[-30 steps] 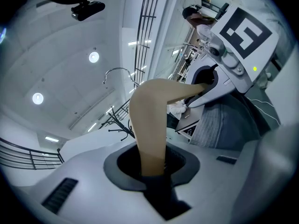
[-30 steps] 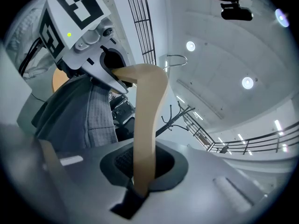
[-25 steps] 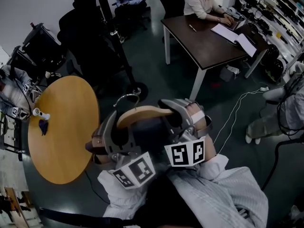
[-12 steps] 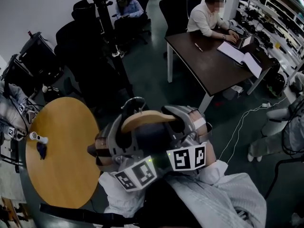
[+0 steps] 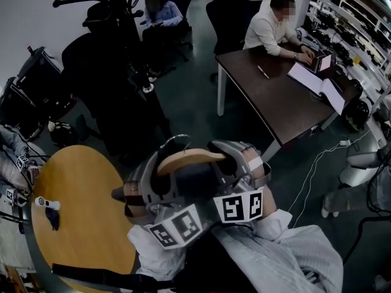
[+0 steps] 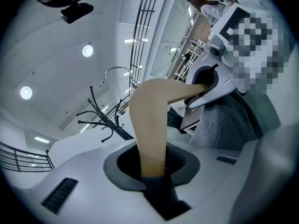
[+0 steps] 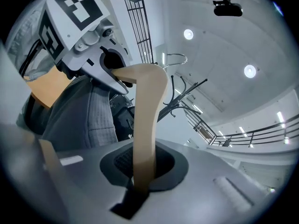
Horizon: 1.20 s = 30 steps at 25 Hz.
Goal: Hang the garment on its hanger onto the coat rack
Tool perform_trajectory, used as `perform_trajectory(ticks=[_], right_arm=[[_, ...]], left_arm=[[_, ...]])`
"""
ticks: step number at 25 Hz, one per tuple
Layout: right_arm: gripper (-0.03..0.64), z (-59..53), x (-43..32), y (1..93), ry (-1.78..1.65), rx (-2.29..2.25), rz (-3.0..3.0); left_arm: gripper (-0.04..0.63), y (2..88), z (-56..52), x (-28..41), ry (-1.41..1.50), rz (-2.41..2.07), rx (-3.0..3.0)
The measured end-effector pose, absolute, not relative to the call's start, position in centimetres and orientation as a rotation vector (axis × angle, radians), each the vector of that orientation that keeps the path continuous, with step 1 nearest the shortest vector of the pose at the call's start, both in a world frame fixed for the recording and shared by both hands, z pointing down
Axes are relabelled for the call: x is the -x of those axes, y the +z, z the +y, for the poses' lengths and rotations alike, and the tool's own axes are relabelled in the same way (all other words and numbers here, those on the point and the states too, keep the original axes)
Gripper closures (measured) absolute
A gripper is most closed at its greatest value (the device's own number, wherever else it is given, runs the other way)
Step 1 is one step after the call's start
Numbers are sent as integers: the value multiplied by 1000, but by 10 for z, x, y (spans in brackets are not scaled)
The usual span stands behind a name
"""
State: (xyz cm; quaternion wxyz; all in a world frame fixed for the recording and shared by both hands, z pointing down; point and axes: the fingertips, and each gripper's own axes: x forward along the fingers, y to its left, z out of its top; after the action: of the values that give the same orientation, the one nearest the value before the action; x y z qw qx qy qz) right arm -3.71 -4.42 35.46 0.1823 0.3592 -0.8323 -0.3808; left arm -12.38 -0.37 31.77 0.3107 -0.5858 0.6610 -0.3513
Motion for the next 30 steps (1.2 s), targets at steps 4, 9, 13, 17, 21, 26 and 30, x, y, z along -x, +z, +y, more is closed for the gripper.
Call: perform_trajectory(ticks=[4,9,13,17,21,26,30], right_arm=[[592,-94,54,363,-1079,-959,-2378],[591,-168,76,351,-1143,-867,-2441],[590,-225,83,337,-1207,-776,-2495],[589,-279,87,324,-1277,-703,-2544],[586,-322,93,304,-1373,-641,-2585],[576,-350,116,273,-1466,-631,-2617],[571,-367,138,257,-1509,-637,-2627]], left_arm=[[514,326,-51,139,-964,1787,1533],[514,316,-115,157,-984,1882,1445],[514,303,-165,159,-996,1966,1357],[514,291,-211,157,-998,2032,1262],[515,276,-248,157,-985,2084,1183],[515,249,-271,174,-975,2098,1097],[515,236,-286,194,-970,2114,1069]])
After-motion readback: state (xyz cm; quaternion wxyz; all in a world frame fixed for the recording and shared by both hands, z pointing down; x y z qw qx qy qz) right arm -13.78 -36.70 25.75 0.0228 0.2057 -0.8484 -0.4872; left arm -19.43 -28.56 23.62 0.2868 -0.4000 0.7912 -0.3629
